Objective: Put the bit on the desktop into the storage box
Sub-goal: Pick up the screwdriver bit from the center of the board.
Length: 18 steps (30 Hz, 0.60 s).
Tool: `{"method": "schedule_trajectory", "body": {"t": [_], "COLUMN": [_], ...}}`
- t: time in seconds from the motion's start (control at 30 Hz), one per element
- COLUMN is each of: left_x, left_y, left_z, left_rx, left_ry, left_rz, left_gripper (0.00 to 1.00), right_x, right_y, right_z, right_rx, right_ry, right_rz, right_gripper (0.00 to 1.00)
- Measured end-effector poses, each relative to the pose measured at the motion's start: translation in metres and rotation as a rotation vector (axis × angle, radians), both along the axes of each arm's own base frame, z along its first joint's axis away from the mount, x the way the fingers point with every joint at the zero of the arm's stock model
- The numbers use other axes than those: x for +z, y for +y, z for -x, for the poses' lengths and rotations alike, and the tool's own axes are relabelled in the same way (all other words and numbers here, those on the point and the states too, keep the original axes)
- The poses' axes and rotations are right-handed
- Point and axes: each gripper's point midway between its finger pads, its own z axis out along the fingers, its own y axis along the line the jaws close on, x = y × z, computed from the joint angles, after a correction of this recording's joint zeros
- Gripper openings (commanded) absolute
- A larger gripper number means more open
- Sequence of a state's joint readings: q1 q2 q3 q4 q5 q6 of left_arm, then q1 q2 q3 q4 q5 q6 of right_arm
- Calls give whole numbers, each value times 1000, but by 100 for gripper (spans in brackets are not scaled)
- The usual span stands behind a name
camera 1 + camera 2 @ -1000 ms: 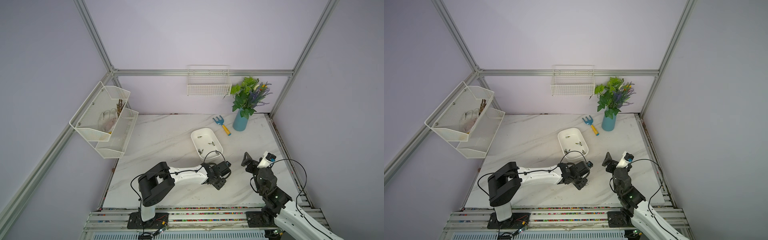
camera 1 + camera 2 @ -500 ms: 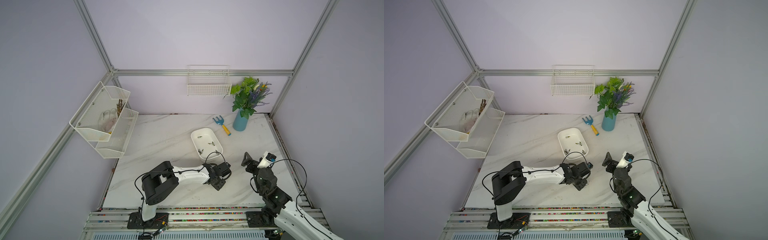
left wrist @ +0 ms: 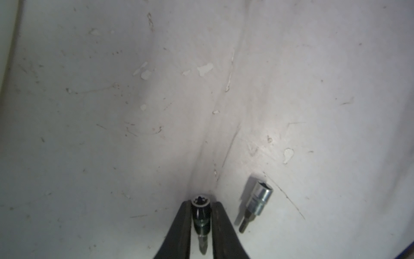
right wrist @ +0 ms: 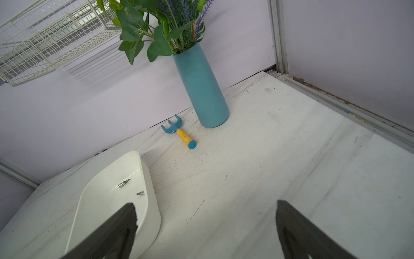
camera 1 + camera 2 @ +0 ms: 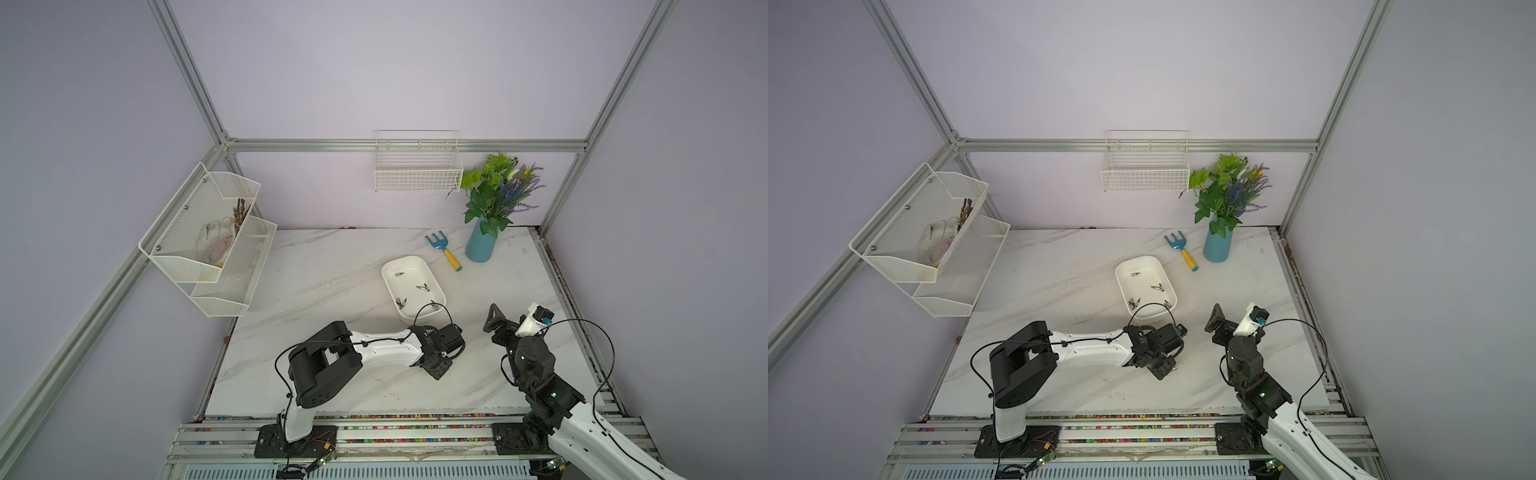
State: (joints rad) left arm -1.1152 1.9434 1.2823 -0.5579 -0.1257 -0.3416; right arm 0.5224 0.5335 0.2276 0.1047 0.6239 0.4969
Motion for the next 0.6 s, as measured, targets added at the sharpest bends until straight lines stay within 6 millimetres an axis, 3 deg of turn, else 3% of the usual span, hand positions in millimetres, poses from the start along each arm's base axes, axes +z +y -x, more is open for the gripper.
{"method": "schedule_trajectory", "body": {"t": [0.43, 0.6], "left_x": [2, 22], "left_y": [10, 8], "left_z": [-5, -13], "left_rx": [34, 47], "left_ry": [-27, -51], "left_rz": [-47, -21], "left_gripper": [14, 14], "right_x": [0, 0], "right_y": [0, 0], "right_z": [0, 0], "right_rx": [0, 0], "right_ry": [-1, -1], "right_rz": [-1, -1], "right_gripper": [100, 100]}}
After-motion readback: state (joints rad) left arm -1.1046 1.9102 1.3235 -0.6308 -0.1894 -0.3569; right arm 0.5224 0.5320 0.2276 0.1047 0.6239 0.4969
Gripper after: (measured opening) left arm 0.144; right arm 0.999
